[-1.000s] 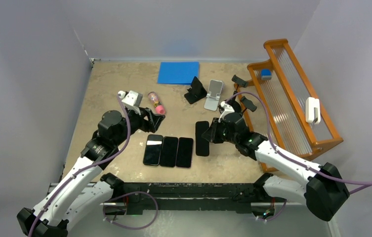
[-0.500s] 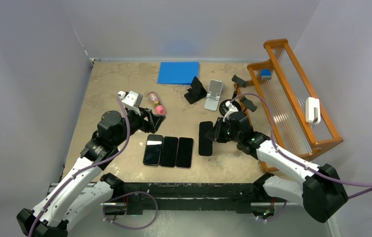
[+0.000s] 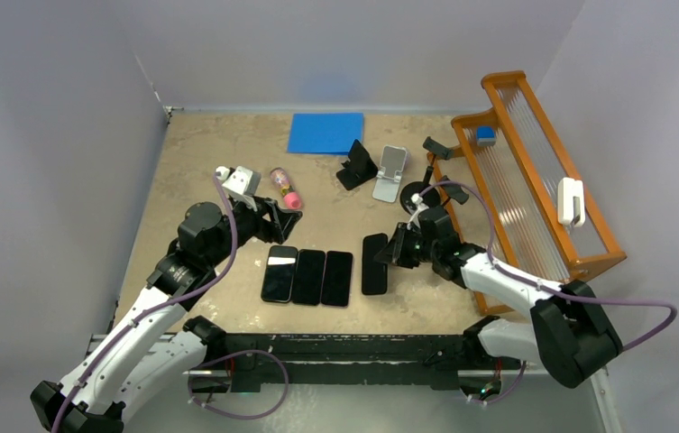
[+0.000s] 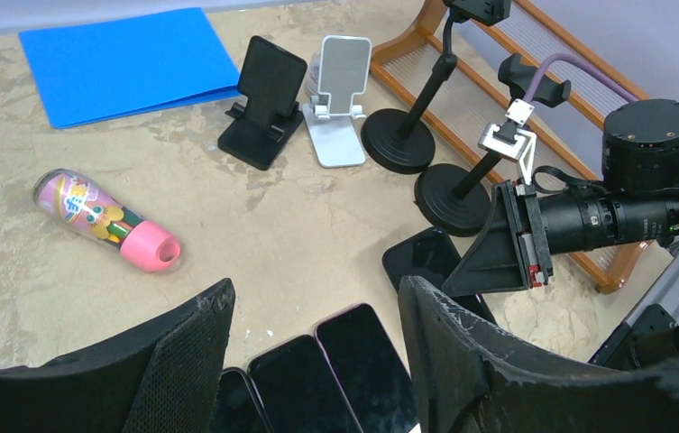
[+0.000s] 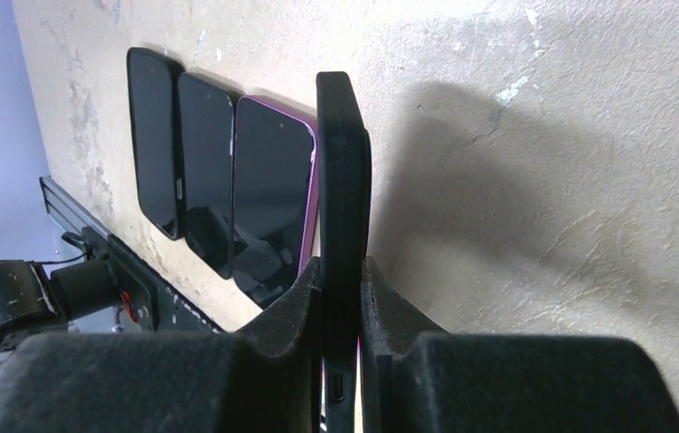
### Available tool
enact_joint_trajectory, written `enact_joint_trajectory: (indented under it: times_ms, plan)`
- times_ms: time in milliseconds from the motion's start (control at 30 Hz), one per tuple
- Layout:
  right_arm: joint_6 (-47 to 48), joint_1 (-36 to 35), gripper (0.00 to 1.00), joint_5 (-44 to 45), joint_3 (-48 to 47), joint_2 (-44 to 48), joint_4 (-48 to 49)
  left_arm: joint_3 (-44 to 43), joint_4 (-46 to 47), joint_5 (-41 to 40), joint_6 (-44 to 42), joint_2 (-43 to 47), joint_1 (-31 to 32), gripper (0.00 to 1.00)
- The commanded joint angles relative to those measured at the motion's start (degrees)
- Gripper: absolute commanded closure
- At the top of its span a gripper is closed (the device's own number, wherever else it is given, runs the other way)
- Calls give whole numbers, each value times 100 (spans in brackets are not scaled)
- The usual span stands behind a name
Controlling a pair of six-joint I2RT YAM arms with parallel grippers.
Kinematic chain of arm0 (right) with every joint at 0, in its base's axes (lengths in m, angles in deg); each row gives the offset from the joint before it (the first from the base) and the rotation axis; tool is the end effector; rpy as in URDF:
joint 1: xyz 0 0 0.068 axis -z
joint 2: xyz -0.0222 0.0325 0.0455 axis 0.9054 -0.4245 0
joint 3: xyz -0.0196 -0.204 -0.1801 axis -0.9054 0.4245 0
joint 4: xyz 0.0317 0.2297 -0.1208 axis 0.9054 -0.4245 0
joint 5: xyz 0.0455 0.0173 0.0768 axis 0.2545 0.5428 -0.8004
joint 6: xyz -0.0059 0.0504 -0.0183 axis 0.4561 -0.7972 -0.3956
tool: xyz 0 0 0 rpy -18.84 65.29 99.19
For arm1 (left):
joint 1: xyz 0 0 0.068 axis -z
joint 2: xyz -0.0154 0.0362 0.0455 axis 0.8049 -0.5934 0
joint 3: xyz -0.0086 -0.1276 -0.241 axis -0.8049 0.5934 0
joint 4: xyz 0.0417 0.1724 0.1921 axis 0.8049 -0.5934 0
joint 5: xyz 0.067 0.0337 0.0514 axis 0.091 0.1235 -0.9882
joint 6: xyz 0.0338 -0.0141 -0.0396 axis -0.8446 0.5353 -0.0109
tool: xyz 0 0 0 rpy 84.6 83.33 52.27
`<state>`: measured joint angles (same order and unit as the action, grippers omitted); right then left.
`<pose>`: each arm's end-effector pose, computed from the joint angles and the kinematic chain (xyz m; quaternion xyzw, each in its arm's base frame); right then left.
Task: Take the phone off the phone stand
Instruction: Place the phone at the center of the board.
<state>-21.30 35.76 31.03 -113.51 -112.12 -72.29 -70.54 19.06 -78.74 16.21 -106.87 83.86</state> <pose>0.2041 0.1260 0.1842 0.0279 0.8752 0.3805 0.2973 0.1483 -0.0918 0.3285 0.1189 0.7475 -0.3116 0.5745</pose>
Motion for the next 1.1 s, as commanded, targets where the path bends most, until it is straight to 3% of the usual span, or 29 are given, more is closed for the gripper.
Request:
enact_joint_trajectory:
  times_ms: [0,1067]
  plan:
    - [-283,34,100,-361,-35,1,697,-14,165,74,-106,36,6,35]
    - [-830,21,100,-395,531,-710,1777,-5,168,155,-97,-3,7,36]
